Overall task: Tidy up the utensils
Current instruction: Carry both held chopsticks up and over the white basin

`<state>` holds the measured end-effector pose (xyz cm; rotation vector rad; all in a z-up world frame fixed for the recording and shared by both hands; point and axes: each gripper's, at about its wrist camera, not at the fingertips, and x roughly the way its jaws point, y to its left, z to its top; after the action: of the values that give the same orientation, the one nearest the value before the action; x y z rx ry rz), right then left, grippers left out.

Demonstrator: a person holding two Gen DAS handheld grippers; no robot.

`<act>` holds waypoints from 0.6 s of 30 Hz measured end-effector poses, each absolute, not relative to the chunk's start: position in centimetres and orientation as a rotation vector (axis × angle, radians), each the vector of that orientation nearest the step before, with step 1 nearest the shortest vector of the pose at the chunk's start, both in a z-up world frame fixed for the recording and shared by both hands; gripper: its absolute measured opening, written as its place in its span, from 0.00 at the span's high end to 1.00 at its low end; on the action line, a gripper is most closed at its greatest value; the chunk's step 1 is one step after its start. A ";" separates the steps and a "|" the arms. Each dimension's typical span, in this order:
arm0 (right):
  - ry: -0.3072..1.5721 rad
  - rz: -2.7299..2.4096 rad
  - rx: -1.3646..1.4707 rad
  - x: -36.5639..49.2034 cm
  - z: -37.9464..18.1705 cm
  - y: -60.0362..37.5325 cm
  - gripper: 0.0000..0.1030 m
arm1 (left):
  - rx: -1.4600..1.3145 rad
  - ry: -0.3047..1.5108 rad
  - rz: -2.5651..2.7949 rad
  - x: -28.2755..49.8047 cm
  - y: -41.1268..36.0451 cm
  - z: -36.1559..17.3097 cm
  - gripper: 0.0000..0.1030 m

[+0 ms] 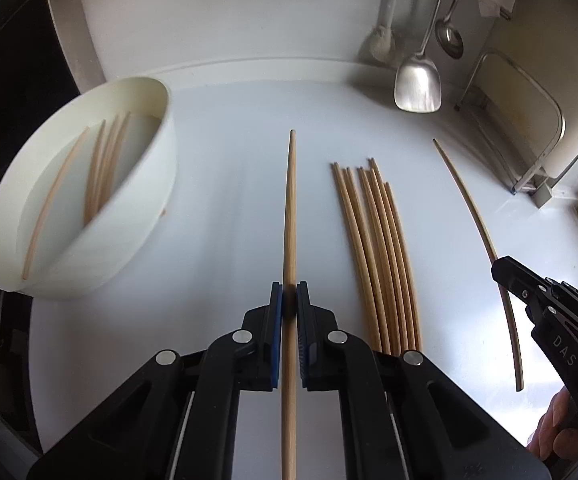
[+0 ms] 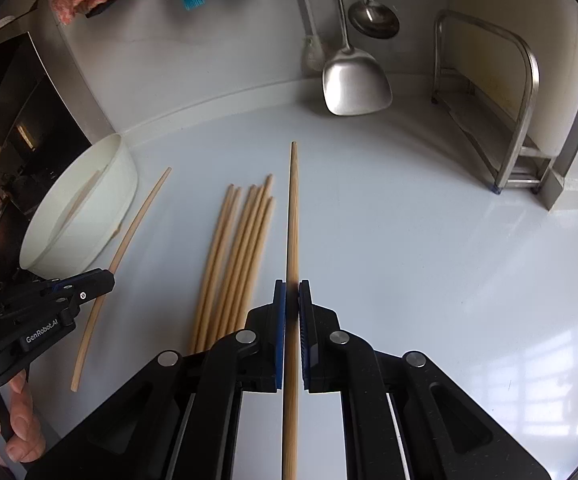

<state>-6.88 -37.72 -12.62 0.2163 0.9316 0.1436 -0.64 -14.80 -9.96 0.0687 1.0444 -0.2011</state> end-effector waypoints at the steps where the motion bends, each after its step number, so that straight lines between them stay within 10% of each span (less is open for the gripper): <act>1: 0.921 0.153 0.206 -6.8 -11.9 -37.5 0.94 | 0.060 1.033 -0.191 -1.2 -14.1 -8.8 0.93; 18: 0.849 0.396 0.151 0.4 -3.8 -19.7 0.94 | -0.075 0.962 -0.002 3.7 4.1 -2.2 0.93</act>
<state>0.44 -19.74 -3.78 0.1506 0.8488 0.3962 3.70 4.13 -2.16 -0.0748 0.9621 -0.0023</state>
